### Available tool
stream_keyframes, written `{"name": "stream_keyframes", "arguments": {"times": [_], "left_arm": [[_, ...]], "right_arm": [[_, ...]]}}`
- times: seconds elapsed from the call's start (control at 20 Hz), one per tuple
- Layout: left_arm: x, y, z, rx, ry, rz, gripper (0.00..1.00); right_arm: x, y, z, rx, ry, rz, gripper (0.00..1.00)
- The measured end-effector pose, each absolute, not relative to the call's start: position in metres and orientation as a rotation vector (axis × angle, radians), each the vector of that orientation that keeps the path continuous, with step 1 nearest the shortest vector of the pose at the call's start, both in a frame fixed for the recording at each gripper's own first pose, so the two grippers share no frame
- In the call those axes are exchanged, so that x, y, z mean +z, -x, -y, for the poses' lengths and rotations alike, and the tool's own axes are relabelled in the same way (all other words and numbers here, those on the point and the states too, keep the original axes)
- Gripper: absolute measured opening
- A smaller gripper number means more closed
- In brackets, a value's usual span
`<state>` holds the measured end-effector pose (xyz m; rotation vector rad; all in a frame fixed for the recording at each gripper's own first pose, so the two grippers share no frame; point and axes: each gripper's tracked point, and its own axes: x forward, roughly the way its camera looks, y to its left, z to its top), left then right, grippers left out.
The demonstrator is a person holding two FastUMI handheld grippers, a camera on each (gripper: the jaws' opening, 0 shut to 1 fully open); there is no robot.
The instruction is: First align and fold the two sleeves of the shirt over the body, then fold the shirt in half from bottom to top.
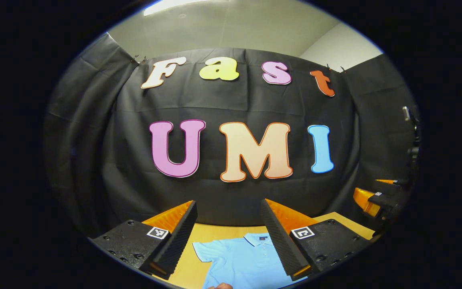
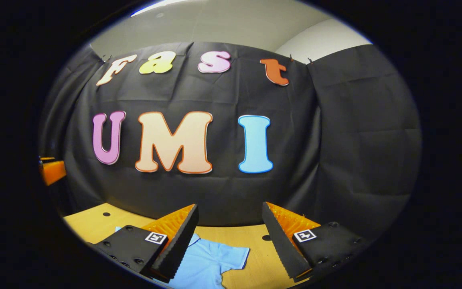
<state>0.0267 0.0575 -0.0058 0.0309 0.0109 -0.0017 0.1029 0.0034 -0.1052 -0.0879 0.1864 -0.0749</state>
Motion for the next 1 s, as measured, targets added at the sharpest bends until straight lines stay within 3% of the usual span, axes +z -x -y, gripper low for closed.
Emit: {"name": "stream_keyframes", "arguments": {"times": [0.45,1.0], "left_arm": [[-0.012,-0.04,-0.092,0.037,-0.047,-0.026,0.94],[-0.037,-0.071,-0.097,0.03,-0.055,-0.082,0.95]], "right_arm": [[-0.211,-0.156,0.015,-0.124,0.146,-0.382,0.98],[-0.361,-0.178,0.052,-0.182,0.199,-0.673,0.99]]}}
